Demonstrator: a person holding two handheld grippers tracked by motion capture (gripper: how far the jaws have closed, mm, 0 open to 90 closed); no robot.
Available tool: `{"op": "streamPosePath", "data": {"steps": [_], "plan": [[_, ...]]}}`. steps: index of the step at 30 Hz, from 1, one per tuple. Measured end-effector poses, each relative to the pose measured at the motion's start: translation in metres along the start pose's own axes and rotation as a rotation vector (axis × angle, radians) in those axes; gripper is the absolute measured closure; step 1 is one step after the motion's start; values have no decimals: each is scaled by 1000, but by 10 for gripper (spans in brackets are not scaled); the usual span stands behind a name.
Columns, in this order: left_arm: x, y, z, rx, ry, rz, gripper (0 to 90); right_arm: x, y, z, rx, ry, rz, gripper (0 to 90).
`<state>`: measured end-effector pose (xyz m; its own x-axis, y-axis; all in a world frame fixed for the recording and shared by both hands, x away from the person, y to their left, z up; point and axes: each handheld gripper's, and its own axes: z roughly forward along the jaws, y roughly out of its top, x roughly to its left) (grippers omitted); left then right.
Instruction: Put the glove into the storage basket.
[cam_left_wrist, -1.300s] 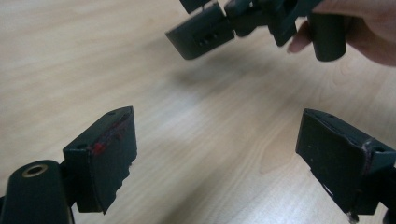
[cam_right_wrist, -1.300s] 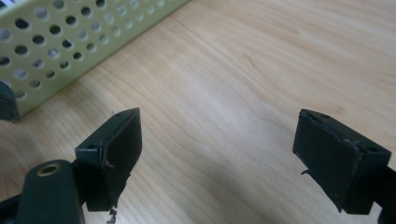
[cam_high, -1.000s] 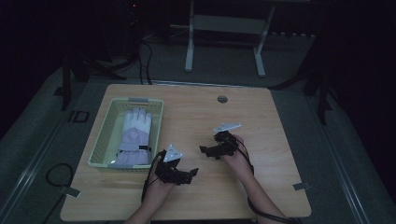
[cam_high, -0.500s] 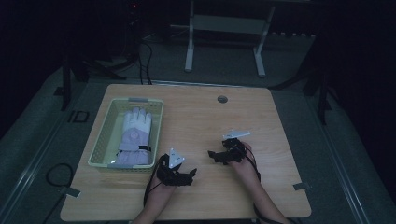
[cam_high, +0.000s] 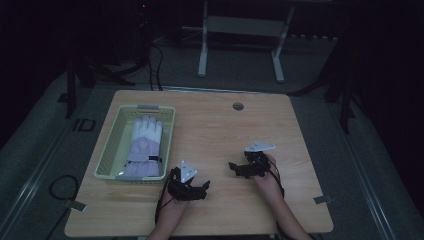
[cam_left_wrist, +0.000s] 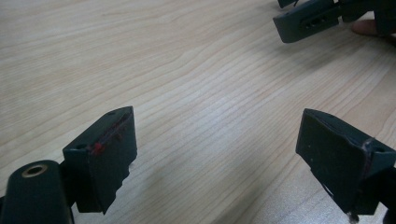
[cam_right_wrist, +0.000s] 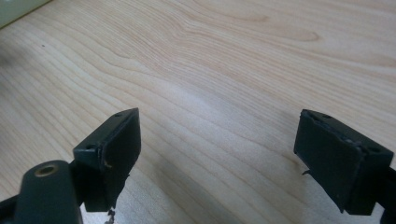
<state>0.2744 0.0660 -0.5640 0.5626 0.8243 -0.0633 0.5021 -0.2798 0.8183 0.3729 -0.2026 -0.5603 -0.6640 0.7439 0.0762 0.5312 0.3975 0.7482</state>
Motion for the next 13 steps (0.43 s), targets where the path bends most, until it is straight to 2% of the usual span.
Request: {"op": "streamPosePath", "data": {"steps": [5, 13], "plan": [[-1, -3, -2, -21, 17, 12, 124, -1, -1, -3, -14, 2, -30, 145], [-2, -4, -1, -26, 18, 17, 124, -2, -3, -2, -19, -13, -30, 146]]}}
